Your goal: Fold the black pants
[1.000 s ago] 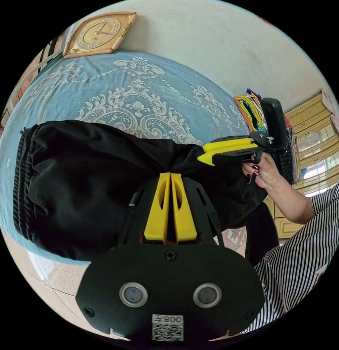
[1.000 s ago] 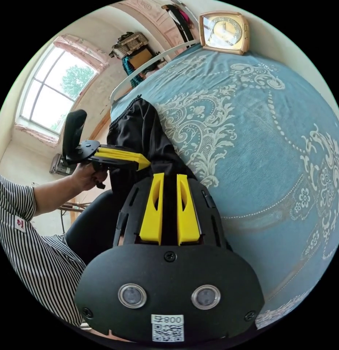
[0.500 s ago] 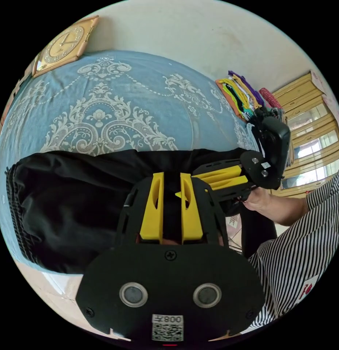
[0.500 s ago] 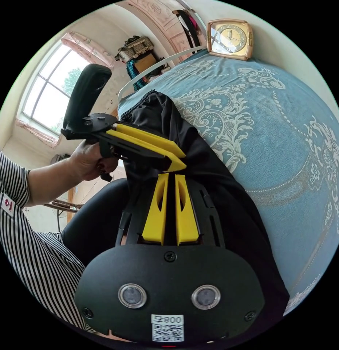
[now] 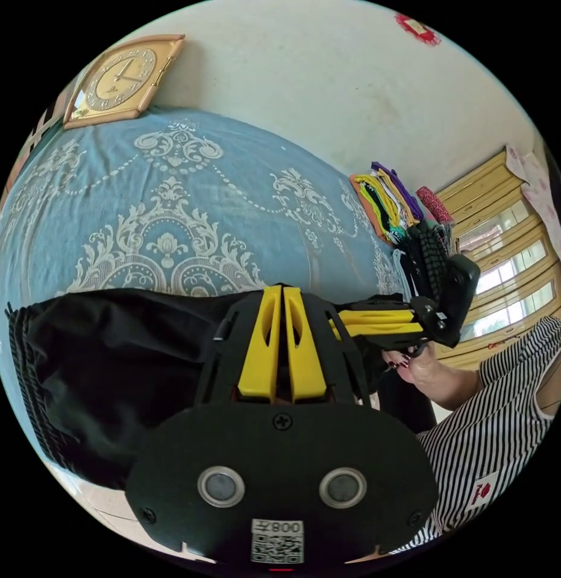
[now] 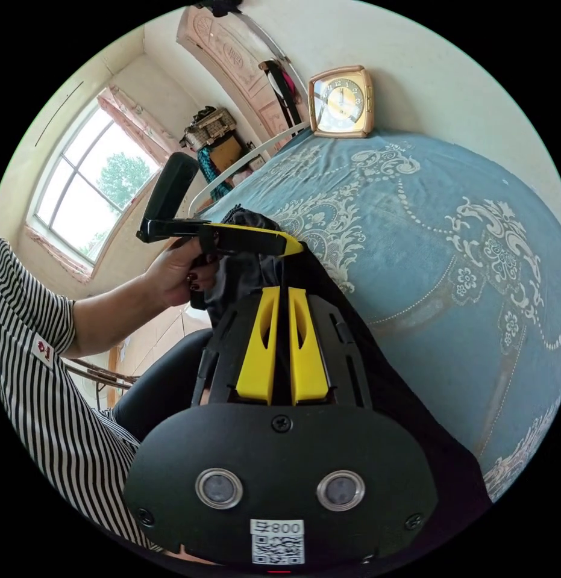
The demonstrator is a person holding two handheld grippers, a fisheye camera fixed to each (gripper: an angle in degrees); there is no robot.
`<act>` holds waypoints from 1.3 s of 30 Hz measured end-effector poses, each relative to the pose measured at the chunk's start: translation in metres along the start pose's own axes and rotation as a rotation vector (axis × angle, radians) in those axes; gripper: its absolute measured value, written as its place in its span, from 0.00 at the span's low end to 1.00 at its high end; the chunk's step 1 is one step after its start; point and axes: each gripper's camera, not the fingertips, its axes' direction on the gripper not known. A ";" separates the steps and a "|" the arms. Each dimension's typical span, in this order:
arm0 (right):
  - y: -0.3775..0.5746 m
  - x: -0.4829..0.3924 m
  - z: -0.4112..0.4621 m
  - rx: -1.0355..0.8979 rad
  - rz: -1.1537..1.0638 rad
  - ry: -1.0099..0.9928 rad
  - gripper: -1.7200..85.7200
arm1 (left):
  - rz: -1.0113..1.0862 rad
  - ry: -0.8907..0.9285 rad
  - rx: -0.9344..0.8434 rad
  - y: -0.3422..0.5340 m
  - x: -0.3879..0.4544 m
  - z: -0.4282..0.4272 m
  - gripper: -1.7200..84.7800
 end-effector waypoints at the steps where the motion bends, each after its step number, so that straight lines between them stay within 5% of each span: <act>1: 0.000 0.001 -0.004 0.011 0.004 0.006 0.05 | 0.009 -0.006 0.002 -0.007 -0.002 0.002 0.02; 12: -0.022 0.023 0.012 -0.078 0.015 0.117 0.03 | -0.031 -0.076 -0.167 -0.032 -0.038 0.047 0.03; 22: -0.032 0.048 0.029 -0.120 0.060 0.165 0.02 | -0.145 -0.037 0.099 0.043 -0.067 -0.068 0.03; 29: -0.015 0.074 0.027 -0.118 0.152 0.156 0.02 | -0.327 -0.378 0.073 0.128 -0.091 -0.133 0.02; 39: 0.012 0.086 0.021 -0.115 0.217 0.192 0.02 | -0.338 -0.432 0.215 0.164 -0.063 -0.211 0.02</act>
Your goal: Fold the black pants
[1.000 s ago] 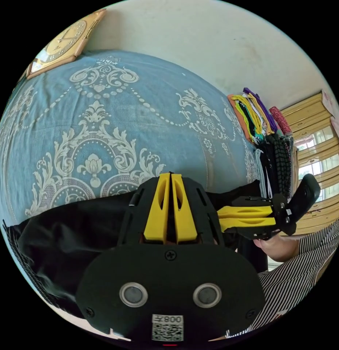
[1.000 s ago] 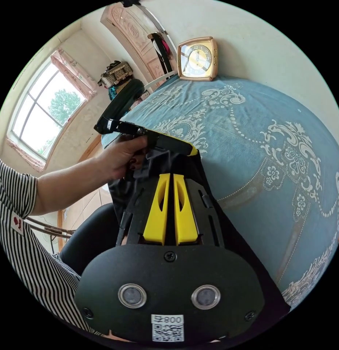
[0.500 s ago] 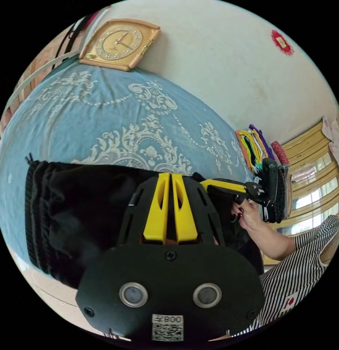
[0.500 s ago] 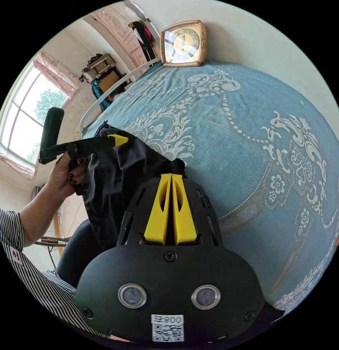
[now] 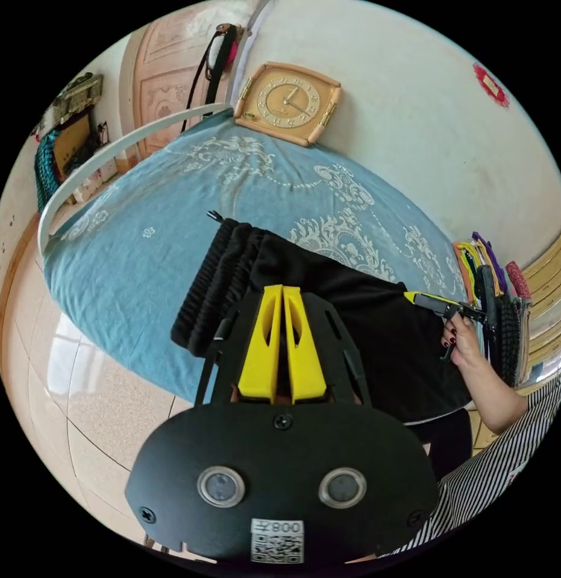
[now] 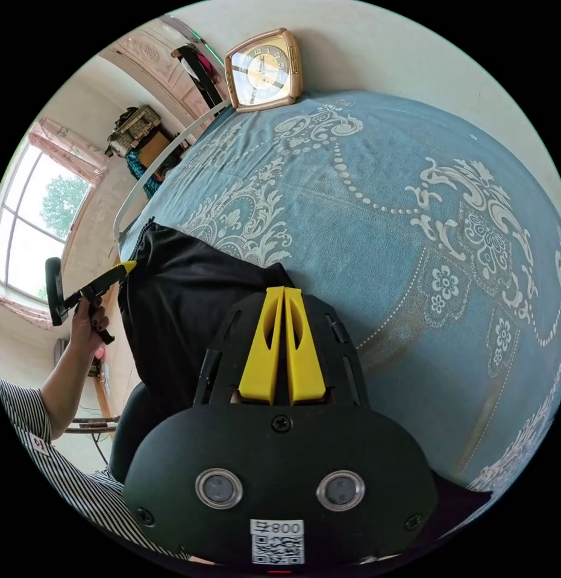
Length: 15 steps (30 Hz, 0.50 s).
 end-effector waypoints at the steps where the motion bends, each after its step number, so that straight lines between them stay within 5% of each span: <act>1: 0.002 0.000 0.000 0.001 -0.002 0.008 0.02 | -0.028 -0.027 0.033 0.000 -0.005 -0.013 0.02; 5: 0.014 0.009 0.004 -0.008 0.025 -0.002 0.02 | -0.135 -0.095 -0.030 0.001 -0.033 -0.016 0.02; 8: 0.023 0.015 0.003 -0.023 0.023 -0.006 0.02 | -0.212 0.036 0.004 0.005 -0.042 -0.028 0.02; 15: 0.087 0.017 -0.041 0.056 -0.041 0.049 0.02 | -0.018 0.061 0.000 0.002 0.053 -0.064 0.02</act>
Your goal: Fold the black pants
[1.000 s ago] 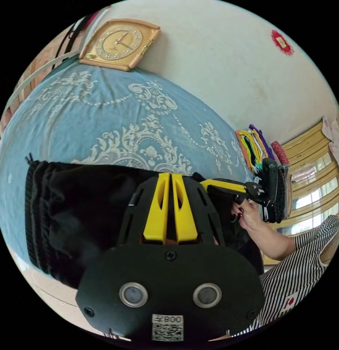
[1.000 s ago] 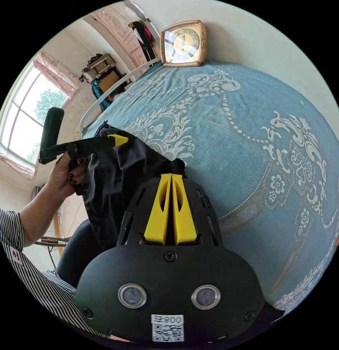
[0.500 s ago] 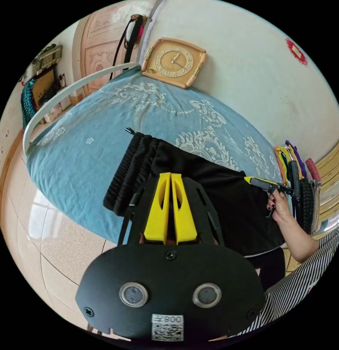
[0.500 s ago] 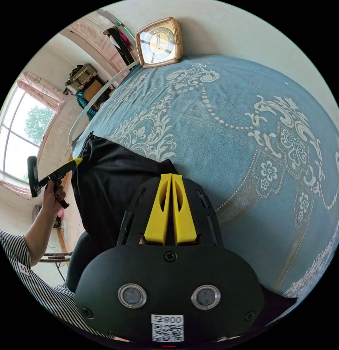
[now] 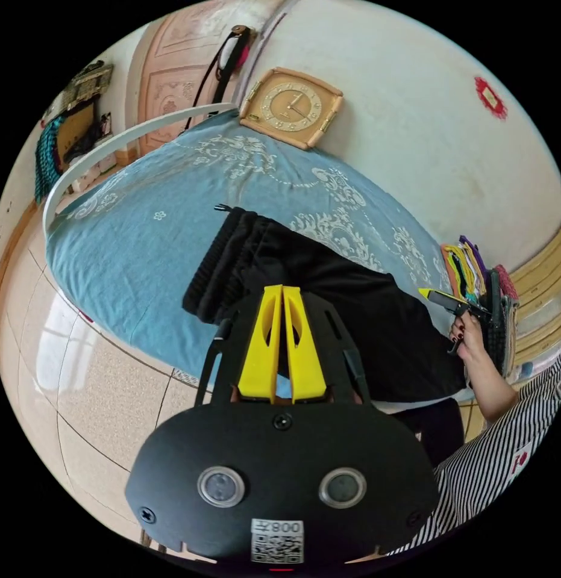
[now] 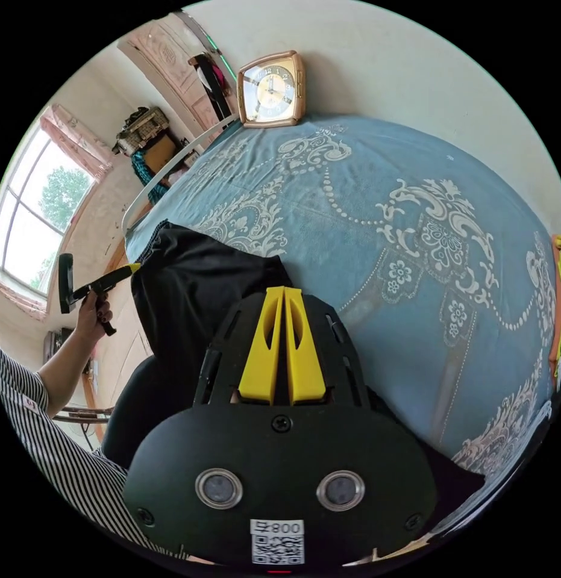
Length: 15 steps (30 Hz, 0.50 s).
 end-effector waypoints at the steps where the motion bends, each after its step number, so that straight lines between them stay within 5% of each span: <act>1: 0.008 0.000 -0.002 -0.001 -0.002 0.005 0.02 | 0.025 -0.010 -0.031 0.002 0.016 0.004 0.02; 8: 0.067 0.009 0.033 -0.111 -0.044 0.118 0.02 | -0.045 -0.028 -0.115 -0.011 0.062 0.014 0.02; 15: 0.109 0.020 0.016 -0.080 -0.028 0.145 0.02 | 0.160 0.026 -0.094 -0.046 0.201 -0.003 0.02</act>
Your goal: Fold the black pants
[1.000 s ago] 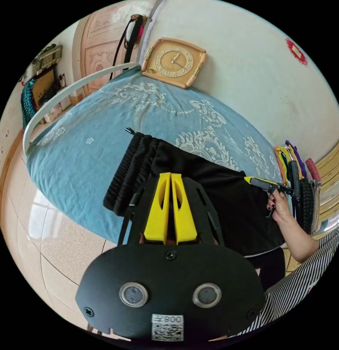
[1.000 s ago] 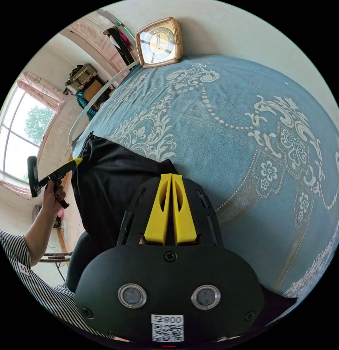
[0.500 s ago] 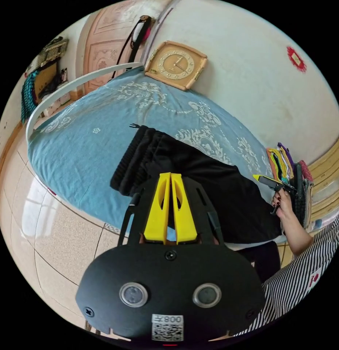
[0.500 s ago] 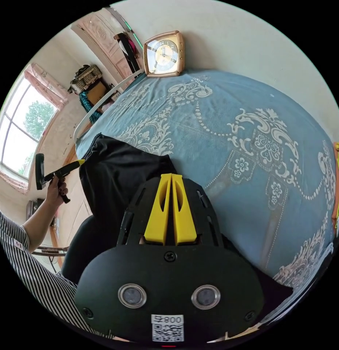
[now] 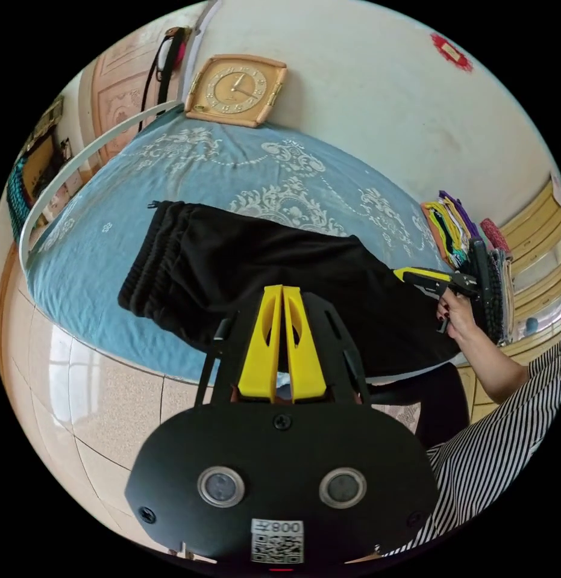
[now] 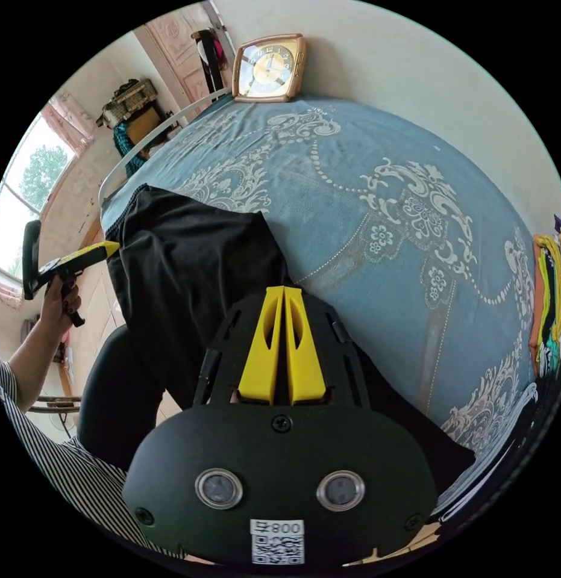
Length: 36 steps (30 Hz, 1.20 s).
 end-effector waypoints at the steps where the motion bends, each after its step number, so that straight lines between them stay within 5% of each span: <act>1: 0.006 0.003 -0.005 0.013 0.009 -0.002 0.02 | 0.039 0.032 -0.018 -0.009 0.027 0.005 0.02; 9: 0.146 0.064 -0.008 -0.085 0.226 0.023 0.02 | 0.186 0.035 -0.271 -0.058 0.164 0.074 0.02; 17: 0.234 0.105 -0.025 0.019 0.350 -0.049 0.03 | 0.282 0.084 -0.244 -0.128 0.305 0.054 0.03; 25: 0.420 0.182 -0.071 0.147 0.793 0.069 0.10 | 0.683 0.424 -0.397 -0.195 0.586 0.131 0.10; 36: 0.529 0.244 -0.047 0.199 1.029 0.018 0.12 | 1.087 0.381 -0.538 -0.257 0.930 0.232 0.12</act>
